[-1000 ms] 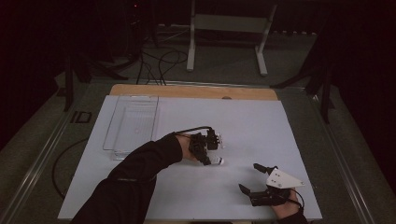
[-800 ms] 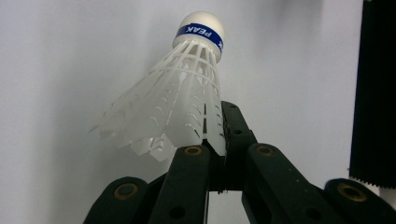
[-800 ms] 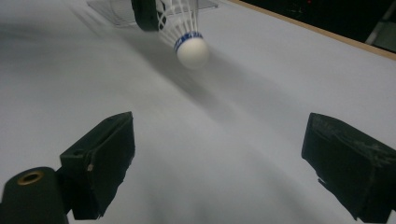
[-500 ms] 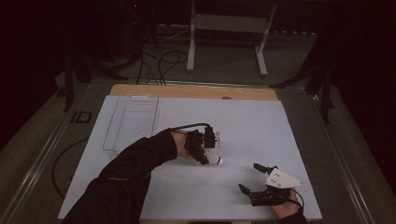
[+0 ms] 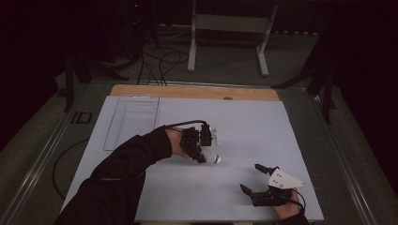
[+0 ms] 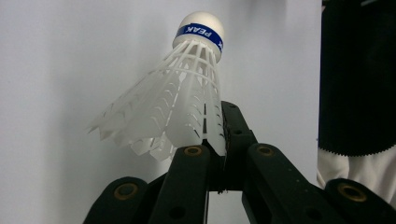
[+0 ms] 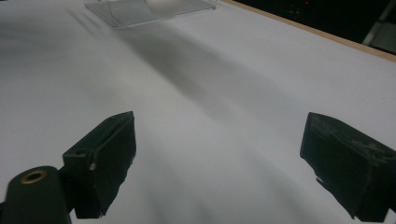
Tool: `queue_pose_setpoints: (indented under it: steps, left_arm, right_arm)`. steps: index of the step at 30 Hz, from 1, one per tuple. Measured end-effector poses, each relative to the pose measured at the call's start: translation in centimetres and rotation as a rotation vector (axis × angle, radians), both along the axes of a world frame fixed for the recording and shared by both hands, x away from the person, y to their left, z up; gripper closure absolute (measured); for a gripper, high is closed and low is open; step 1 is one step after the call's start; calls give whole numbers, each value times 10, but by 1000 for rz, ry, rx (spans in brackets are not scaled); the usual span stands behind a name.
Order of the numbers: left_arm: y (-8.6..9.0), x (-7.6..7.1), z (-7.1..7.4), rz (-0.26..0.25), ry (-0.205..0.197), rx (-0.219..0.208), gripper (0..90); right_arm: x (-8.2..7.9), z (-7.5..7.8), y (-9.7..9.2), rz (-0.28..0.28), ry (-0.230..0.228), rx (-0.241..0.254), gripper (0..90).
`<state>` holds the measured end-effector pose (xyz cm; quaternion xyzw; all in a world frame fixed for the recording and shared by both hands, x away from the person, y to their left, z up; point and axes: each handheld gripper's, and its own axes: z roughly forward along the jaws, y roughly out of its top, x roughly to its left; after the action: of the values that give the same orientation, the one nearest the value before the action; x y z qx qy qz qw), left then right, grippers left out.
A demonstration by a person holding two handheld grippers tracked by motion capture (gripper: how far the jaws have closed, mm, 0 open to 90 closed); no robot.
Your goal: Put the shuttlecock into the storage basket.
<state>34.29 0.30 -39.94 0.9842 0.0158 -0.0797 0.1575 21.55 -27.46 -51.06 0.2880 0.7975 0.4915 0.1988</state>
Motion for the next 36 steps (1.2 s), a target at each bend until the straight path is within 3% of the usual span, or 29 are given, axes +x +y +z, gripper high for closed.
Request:
queue_pose_setpoints:
  steps: [21, 36]
  left_arm:
    - [15, 7, 30, -18, -20, -21, 900]
    - [33, 13, 53, 29, -44, -50, 900]
  right_arm:
    - [-1, 2, 0, 9, -9, 20, 96]
    - [-1, 2, 2, 9, -7, 9, 96]
